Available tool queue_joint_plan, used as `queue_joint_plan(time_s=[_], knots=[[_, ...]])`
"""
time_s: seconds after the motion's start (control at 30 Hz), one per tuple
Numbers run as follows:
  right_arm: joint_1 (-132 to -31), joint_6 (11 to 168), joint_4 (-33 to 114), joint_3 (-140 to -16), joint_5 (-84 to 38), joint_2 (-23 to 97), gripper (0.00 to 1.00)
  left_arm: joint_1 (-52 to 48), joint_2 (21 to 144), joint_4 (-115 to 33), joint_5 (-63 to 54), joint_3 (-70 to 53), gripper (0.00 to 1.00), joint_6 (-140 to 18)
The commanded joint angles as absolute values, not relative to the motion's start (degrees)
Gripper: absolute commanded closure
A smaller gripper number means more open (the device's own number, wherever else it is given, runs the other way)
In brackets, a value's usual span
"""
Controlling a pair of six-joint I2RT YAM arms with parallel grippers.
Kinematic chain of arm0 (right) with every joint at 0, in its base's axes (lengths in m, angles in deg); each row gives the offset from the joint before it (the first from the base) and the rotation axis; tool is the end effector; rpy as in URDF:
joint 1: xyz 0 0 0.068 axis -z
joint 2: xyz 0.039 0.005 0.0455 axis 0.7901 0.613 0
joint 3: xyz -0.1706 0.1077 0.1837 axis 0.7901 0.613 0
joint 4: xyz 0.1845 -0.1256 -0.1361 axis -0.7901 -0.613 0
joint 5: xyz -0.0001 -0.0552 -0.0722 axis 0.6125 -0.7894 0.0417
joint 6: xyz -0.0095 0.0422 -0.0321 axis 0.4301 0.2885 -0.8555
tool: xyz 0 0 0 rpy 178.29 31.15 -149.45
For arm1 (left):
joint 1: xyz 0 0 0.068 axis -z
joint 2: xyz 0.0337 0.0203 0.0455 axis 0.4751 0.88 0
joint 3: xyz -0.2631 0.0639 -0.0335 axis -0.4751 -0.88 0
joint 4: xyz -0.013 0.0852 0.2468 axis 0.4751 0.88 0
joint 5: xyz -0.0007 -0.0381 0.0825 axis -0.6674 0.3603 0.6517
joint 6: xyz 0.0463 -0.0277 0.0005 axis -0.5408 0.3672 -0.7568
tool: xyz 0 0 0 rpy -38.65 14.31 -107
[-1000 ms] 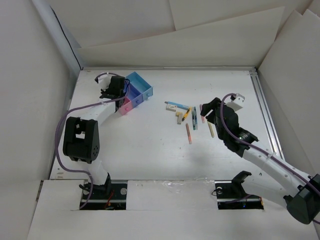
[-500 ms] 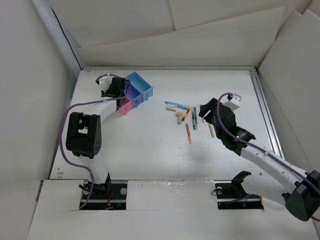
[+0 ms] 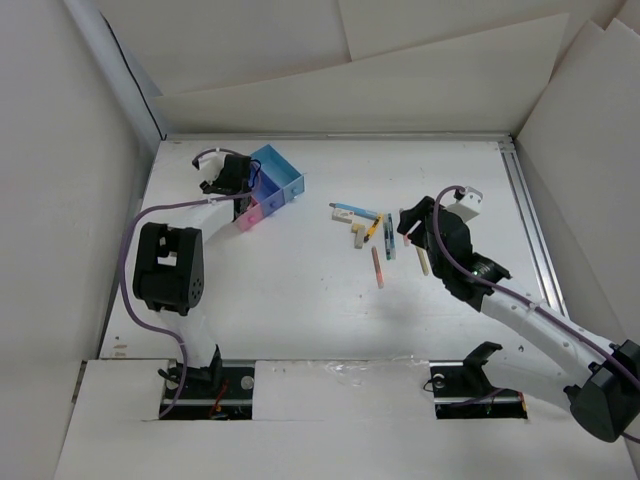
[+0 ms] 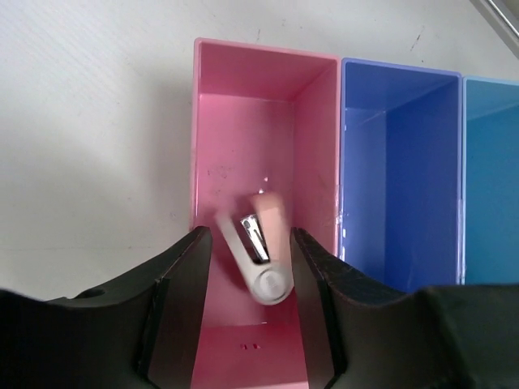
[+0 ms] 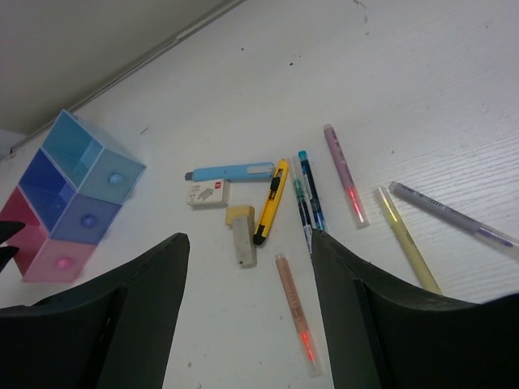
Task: Sort the stationery into containers
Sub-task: Place the stationery in the storage box.
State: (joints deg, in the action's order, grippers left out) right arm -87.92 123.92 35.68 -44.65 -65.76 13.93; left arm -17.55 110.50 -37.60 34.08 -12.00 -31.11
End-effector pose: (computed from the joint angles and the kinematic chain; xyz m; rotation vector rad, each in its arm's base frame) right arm 0.1972 0.1169 0.2916 0.4843 1.8235 0.3369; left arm 0.3978 -0.0577 0.2207 -0.8214 1.9298 0.0382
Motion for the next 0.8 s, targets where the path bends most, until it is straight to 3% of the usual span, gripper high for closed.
queue_joint_plan(time_s=[0.0, 0.2, 0.3, 0.33, 0.47, 0.57, 0.67, 0.77], knots=[[-88.4, 123.24, 38.37, -46.55, -65.74, 13.75, 0.32, -17.55, 106.63, -38.43, 35.61, -11.11, 0.58, -31.15], [-88.4, 123.24, 38.37, -46.55, -65.74, 13.75, 0.33, -16.41, 101.52, -41.68, 35.61, -14.1, 0.6, -31.15], [-88.4, 122.72, 38.37, -46.55, -66.43, 13.75, 0.5, -12.47, 96.61, -45.01, 37.28, -16.65, 0.65, -33.42], [-88.4, 122.72, 38.37, -46.55, -66.44, 13.75, 0.7, -11.24, 94.34, -45.72, 37.81, -17.26, 0.67, -34.13], [-88.4, 122.72, 37.14, -47.07, -67.58, 13.75, 1.0, -1.59, 91.68, -47.39, 37.03, -19.55, 0.86, -36.42], [-88.4, 123.33, 37.14, -47.08, -69.25, 13.22, 1.0, 3.18, 92.81, -48.63, 32.2, -21.22, 0.96, -37.29], [-88.4, 123.33, 36.61, -47.08, -69.87, 13.22, 1.0, 9.06, 94.92, -51.79, 25.52, -22.63, 0.98, -39.13], [-88.4, 123.86, 36.61, -47.08, -71.09, 13.22, 1.0, 14.87, 99.13, -52.32, 21.03, -22.46, 0.85, -42.47]])
